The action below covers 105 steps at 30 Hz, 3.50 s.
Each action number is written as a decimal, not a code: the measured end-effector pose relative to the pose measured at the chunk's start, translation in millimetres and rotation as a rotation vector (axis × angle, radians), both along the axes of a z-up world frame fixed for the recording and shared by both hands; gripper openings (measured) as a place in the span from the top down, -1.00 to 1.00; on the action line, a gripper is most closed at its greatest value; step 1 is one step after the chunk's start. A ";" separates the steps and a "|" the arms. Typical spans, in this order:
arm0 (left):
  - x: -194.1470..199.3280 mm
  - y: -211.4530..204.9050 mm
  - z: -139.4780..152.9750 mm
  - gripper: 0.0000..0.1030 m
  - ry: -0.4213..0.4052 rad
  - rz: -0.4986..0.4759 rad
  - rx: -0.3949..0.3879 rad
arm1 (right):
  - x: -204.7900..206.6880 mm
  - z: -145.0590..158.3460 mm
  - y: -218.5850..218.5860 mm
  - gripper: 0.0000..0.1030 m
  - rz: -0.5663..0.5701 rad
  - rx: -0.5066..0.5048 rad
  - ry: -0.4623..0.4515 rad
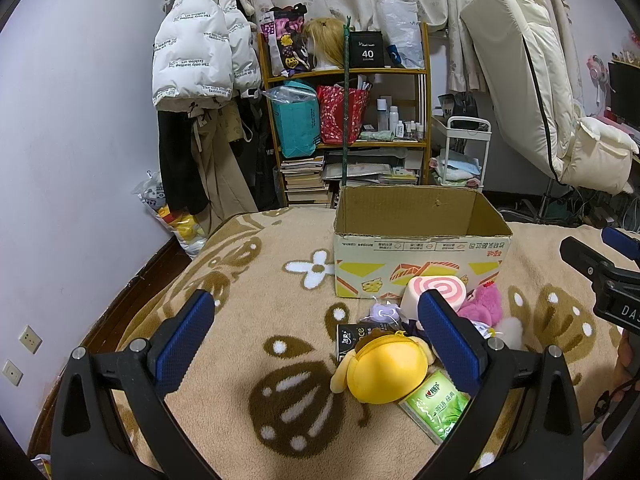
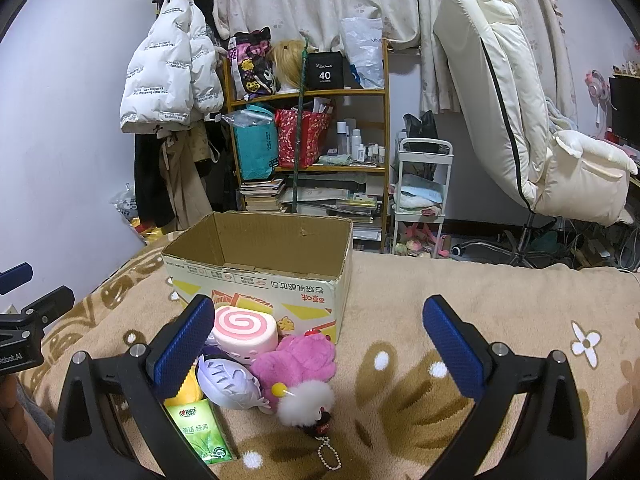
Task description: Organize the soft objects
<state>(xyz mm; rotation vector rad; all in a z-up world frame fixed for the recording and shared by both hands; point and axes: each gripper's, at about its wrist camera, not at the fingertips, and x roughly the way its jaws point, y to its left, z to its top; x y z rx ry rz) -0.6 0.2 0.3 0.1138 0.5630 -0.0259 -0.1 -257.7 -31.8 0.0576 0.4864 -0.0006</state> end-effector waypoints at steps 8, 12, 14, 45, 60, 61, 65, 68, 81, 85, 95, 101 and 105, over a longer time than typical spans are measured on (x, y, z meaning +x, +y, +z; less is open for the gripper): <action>0.1 0.0 0.0 -0.95 0.000 0.000 0.001 | 0.6 -0.8 -0.1 -1.00 0.002 0.000 0.000; 0.5 2.1 -0.4 -0.95 0.001 0.001 0.001 | 0.3 -0.7 0.0 -1.00 0.001 0.000 -0.001; 0.5 2.0 -0.4 -0.95 0.000 0.001 0.002 | 0.2 -0.6 0.1 -1.00 0.002 0.000 -0.001; 0.4 6.4 -5.9 -0.95 0.016 0.000 0.001 | -2.6 3.4 -3.4 -1.00 0.006 0.001 0.004; 27.6 -6.4 -35.8 -0.95 0.204 -0.046 -0.006 | 16.0 -14.7 8.1 -1.00 0.055 -0.002 0.115; 30.1 -8.4 -38.5 -0.95 0.218 -0.049 -0.013 | 18.5 -15.4 8.8 -1.00 0.065 0.000 0.122; 39.9 -16.4 -48.9 -0.95 0.262 -0.053 0.000 | 23.5 -20.0 13.0 -1.00 0.100 0.003 0.149; 46.5 -20.8 -56.6 -0.95 0.299 -0.063 0.006 | 29.0 -23.7 17.9 -1.00 0.134 0.006 0.174; 69.3 -30.8 -90.1 -0.95 0.448 -0.098 -0.013 | 58.6 -54.0 37.3 -0.82 0.286 0.077 0.328; 73.5 -32.7 -99.9 -0.95 0.484 -0.103 -0.023 | 66.3 -64.7 44.1 -0.77 0.313 0.083 0.376; 88.2 -33.2 -119.3 -0.95 0.547 -0.112 -0.050 | 81.5 -82.1 50.8 -0.56 0.387 0.174 0.479; 97.1 -34.8 -131.9 -0.95 0.588 -0.108 -0.057 | 90.0 -92.4 56.1 -0.45 0.415 0.207 0.534; 100.9 -35.5 -138.3 -0.95 0.598 -0.089 -0.040 | 95.4 -101.8 55.7 -0.20 0.397 0.189 0.562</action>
